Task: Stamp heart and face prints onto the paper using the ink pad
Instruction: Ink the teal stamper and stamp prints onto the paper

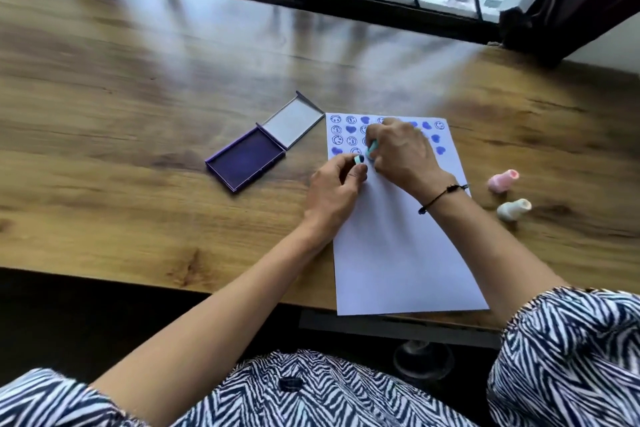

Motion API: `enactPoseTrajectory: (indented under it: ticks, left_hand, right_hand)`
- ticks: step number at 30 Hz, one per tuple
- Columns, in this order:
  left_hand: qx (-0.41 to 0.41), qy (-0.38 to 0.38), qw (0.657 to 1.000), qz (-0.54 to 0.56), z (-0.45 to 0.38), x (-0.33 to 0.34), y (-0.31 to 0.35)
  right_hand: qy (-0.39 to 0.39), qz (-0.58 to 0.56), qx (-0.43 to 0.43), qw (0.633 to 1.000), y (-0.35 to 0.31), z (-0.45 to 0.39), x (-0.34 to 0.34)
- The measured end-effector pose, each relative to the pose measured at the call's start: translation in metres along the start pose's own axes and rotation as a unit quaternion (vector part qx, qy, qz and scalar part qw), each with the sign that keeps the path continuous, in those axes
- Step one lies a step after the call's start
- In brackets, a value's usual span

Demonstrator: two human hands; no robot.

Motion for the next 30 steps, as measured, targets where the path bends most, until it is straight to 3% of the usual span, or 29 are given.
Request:
enactPoseTrajectory:
  ticks: [6,13,15,17,20,25,30]
  left_hand:
    - [0.007,0.008,1.000,-0.018,0.002,0.001,-0.002]
    - [0.011,0.012,0.999,-0.035,0.002,0.002,-0.001]
    - [0.012,0.011,0.999,-0.037,0.002,0.002,0.001]
    - [0.012,0.010,0.999,-0.036,0.002,0.002,0.002]
    - [0.011,0.006,0.999,-0.032,0.002,0.003,0.001]
    - [0.012,0.004,1.000,-0.027,0.003,0.003,0.002]
    - [0.017,0.007,1.000,-0.014,0.003,0.003,0.001]
  right_hand:
    - [0.002,-0.014,0.000,1.000,0.003,0.002,0.005]
    - [0.016,-0.138,0.031,0.990,0.018,0.008,-0.002]
    - [0.078,-0.268,0.080,0.957,0.041,0.021,-0.012]
    - [0.122,-0.415,0.113,0.894,0.060,0.037,-0.014]
    - [0.131,-0.515,0.123,0.838,0.073,0.053,-0.009]
    - [0.108,-0.555,0.121,0.816,0.070,0.064,0.006]
    - [0.088,-0.556,0.115,0.818,0.059,0.065,0.016]
Point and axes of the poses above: each hand's wrist, its own z-axis away from the middle knuckle, its own x-axis out of the palm, y = z × x, the point moved 9 cm from there along -z, towards the middle knuckle, and after that the axes turned 14 degrees about -y, right-handed, at the moved point
